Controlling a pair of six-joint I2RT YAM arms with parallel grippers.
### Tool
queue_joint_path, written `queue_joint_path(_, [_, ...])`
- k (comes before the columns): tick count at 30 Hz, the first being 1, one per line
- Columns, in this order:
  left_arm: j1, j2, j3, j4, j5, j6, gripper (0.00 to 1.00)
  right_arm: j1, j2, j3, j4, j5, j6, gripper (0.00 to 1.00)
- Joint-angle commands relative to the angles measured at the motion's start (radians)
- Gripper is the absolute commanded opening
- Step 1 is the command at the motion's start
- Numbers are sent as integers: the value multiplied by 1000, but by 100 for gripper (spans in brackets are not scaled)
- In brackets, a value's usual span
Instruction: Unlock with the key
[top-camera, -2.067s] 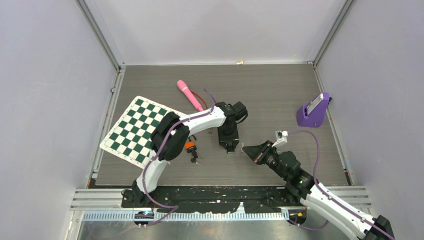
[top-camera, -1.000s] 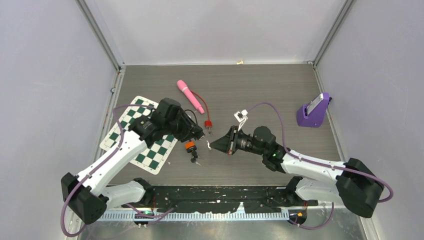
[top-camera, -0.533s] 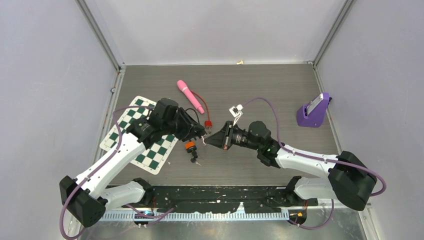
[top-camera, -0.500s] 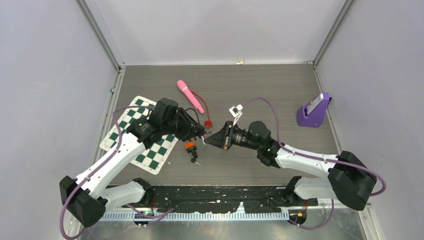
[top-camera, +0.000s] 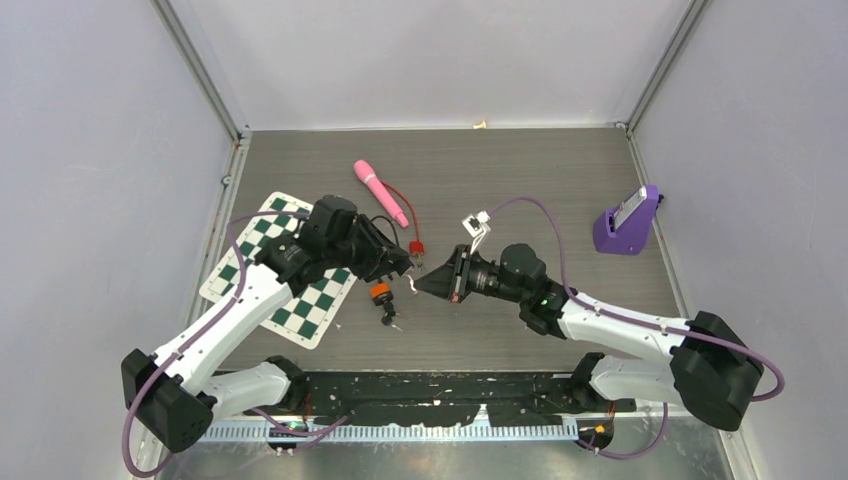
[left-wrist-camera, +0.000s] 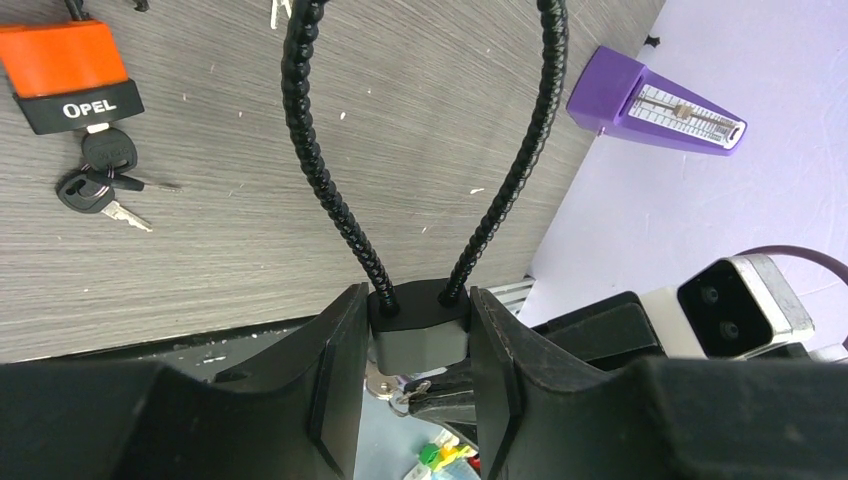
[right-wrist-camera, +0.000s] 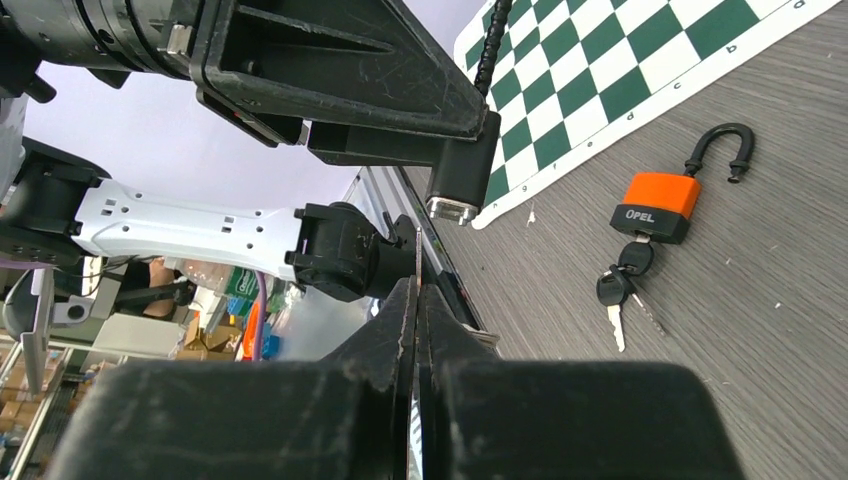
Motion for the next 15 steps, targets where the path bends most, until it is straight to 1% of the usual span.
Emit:
queue_joint_path(1, [7,2,7,61,0,15,0,5,-52,-18,6,44,-20,5])
queue_joint_path(6, [6,3,6,70,17,19,0,5,-48,-8,-8,64,-22,5])
queue_joint_path(15, [5,-6,-1,86,31,21,0,4,1,-21,78,54,24,5])
